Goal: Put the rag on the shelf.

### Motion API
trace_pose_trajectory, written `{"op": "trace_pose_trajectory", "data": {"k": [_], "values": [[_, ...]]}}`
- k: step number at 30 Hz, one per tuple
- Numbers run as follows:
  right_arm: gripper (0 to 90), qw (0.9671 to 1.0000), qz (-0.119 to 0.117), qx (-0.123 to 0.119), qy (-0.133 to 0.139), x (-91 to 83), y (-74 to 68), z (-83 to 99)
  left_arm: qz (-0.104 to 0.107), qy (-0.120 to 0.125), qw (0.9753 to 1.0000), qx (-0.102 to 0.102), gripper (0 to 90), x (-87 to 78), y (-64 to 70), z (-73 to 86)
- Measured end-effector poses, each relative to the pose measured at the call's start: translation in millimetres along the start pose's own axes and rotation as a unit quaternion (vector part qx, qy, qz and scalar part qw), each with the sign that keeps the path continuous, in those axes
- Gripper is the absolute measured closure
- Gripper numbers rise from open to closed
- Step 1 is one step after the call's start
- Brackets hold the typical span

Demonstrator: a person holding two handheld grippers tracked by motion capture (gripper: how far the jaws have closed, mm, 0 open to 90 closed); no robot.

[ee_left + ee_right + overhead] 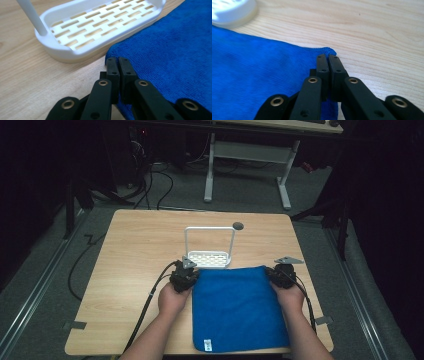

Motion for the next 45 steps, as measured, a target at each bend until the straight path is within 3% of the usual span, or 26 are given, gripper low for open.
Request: {"op": "trace_pose_trajectory", "data": {"k": [1,4,7,10,12,14,18,22,28,33,34,45], "values": [[88.3,0.9997,-0.004,0.012,0.020,-8.0,-3.7,-3.2,0.008,0.019,0.9998,0.003,88.2,-4.5,1.0,-1.2],[88.3,0.9989,-0.004,0.017,0.044,-17.7,-9.5,-6.3,0.032,0.057,0.9978,-0.010,88.3,-14.4,3.5,-2.2],[88.3,0.9963,0.004,0.006,0.086,-38.3,-24.0,-7.6,0.034,0.085,0.9957,0.011,88.3,-26.2,10.1,0.8],[88.3,0.9944,0.000,0.011,0.105,-47.7,-27.6,-7.1,0.037,0.112,0.9928,0.022,88.4,-36.8,18.2,4.4],[88.3,0.9921,0.009,0.002,0.125,-62.9,-29.9,-10.4,0.023,0.118,0.9915,0.050,88.4,-43.7,23.4,3.1],[88.3,0.9899,0.015,0.000,0.141,-73.0,-30.7,-12.1,0.022,0.134,0.9890,0.058,88.4,-52.4,28.1,1.2],[88.3,0.9862,0.028,-0.010,0.163,-87.4,-33.7,-15.8,0.024,0.154,0.9861,0.057,88.1,-65.0,32.0,-2.3],[88.2,0.9851,0.024,-0.008,0.170,-95.3,-36.4,-17.1,0.035,0.167,0.9847,0.035,88.0,-75.3,29.9,-5.5],[88.2,0.9830,0.013,-0.014,0.183,-100.2,-43.2,-23.1,0.017,0.180,0.9829,0.035,88.0,-81.1,25.3,-6.2],[88.2,0.9770,0.001,-0.028,0.211,-109.4,-56.0,-35.3,-0.003,0.189,0.9812,0.039,88.1,-89.8,17.8,-7.0],[88.2,0.9770,0.001,-0.028,0.211,-109.4,-56.0,-35.3,-0.006,0.192,0.9806,0.039,88.1,-92.8,16.1,-7.8],[88.2,0.9655,-0.004,-0.049,0.256,-128.3,-73.3,-50.8,-0.029,0.244,0.9680,0.050,88.1,-138.4,9.3,-21.1]]}}
Point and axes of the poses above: each handheld gripper's, and its own axes: x roughly forward along the jaws, z roughly out of its underside, y roughly to its right, the point moved 6 cm from there along x, roughly forward along the jaws, and after that the axes turned 9 degrees about -x, right-handed, at the moved point
